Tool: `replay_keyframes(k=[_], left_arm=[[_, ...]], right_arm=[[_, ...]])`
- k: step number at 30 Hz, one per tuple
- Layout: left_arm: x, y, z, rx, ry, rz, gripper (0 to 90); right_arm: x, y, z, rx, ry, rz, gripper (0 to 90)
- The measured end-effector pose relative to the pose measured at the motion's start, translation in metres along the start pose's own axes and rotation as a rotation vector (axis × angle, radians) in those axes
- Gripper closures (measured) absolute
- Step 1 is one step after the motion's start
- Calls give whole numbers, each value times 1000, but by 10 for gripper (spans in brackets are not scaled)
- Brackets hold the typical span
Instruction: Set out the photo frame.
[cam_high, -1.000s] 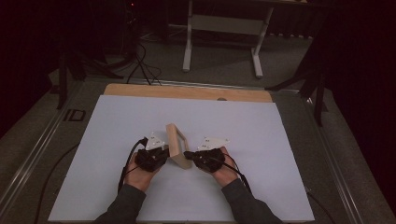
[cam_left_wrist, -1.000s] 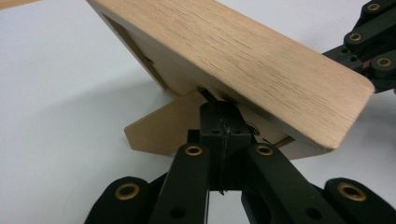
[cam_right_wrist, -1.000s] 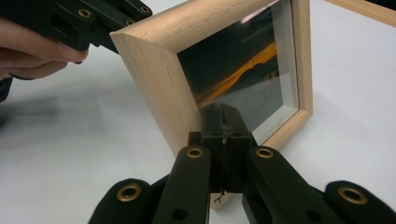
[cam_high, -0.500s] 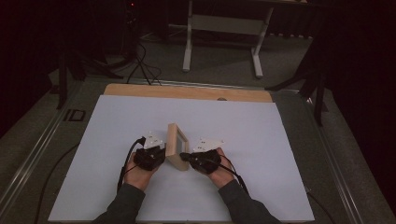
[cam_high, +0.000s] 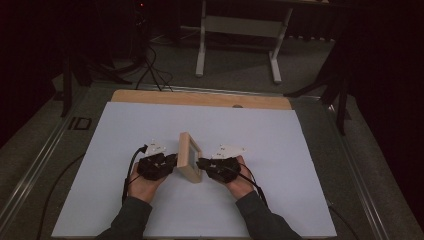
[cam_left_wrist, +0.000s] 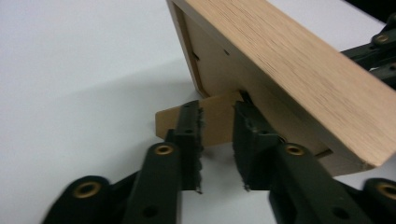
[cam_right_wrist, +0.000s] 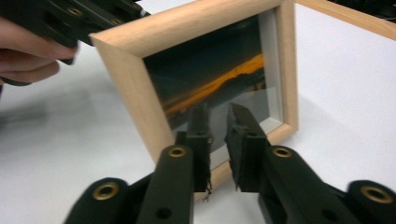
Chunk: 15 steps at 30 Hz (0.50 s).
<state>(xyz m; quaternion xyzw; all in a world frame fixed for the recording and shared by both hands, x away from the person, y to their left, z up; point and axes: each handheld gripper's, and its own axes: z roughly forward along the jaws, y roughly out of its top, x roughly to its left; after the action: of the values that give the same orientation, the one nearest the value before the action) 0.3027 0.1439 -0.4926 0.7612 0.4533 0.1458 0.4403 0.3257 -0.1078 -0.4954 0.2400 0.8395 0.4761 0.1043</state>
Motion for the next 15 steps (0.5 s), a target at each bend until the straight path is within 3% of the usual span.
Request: replay_keyframes(k=[6,15], left_arm=[[5,1,-10,-46,44,-42,572],[7,4,-24,-109,36,-76,523]], right_arm=[[-8,-2,-3,-3,-23,19,663],[-11,-3,-5,-6,-33,26,644]])
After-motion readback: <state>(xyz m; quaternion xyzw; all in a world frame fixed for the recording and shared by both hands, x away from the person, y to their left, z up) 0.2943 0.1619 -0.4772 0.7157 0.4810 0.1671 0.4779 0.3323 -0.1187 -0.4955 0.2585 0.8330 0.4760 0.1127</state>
